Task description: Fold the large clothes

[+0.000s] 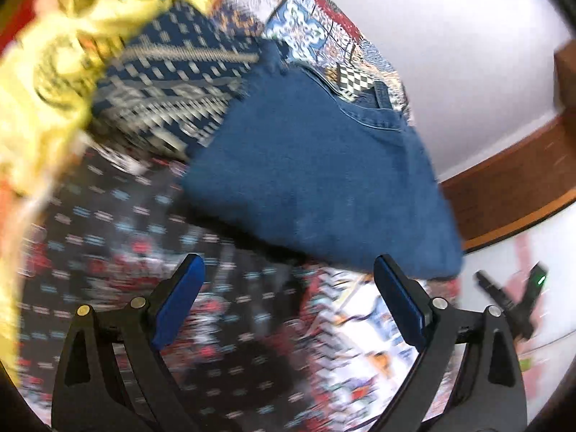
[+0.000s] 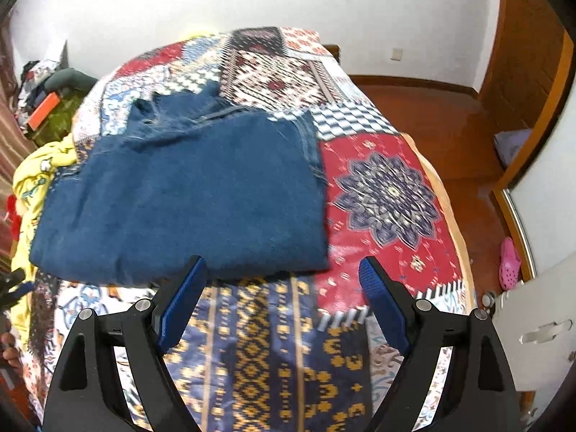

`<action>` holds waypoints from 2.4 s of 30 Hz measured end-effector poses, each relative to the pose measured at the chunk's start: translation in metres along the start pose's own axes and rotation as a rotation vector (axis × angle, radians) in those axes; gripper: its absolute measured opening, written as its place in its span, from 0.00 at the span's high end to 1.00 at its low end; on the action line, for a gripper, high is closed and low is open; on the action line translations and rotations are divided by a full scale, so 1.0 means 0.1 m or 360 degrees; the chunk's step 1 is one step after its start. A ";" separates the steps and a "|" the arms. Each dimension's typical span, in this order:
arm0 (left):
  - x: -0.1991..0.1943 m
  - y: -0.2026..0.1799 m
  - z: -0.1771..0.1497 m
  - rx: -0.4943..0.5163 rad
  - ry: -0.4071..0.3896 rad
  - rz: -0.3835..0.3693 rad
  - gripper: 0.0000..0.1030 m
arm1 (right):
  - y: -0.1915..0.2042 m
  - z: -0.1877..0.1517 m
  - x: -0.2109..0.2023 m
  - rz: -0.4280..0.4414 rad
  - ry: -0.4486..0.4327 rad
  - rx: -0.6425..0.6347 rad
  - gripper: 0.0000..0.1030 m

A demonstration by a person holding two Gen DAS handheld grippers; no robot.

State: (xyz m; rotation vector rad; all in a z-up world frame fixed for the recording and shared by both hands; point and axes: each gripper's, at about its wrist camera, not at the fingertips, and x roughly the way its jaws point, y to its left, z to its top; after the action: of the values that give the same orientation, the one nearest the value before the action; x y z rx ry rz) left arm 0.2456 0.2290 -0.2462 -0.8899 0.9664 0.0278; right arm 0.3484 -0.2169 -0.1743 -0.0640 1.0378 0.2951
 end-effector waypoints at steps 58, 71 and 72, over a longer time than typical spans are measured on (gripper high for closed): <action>-0.54 -1.13 0.83 0.0403 -0.0611 0.0159 0.81 | 1.83 0.15 0.60 0.0513 0.0277 -0.0418 0.17; 0.29 -2.92 0.40 0.0915 -0.0457 -0.0099 0.81 | 0.22 0.20 -0.01 0.0187 0.0079 0.0041 0.17; 0.44 -3.06 0.29 0.0983 -0.0413 -0.0102 0.81 | 0.13 0.19 -0.05 0.0166 0.0067 0.0070 0.17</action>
State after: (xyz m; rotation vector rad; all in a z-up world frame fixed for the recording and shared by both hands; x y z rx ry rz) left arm 0.4121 0.0324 -0.0737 -0.3337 0.6432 -0.1970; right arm 0.3590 -0.2021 -0.1594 0.0235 1.0910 0.3665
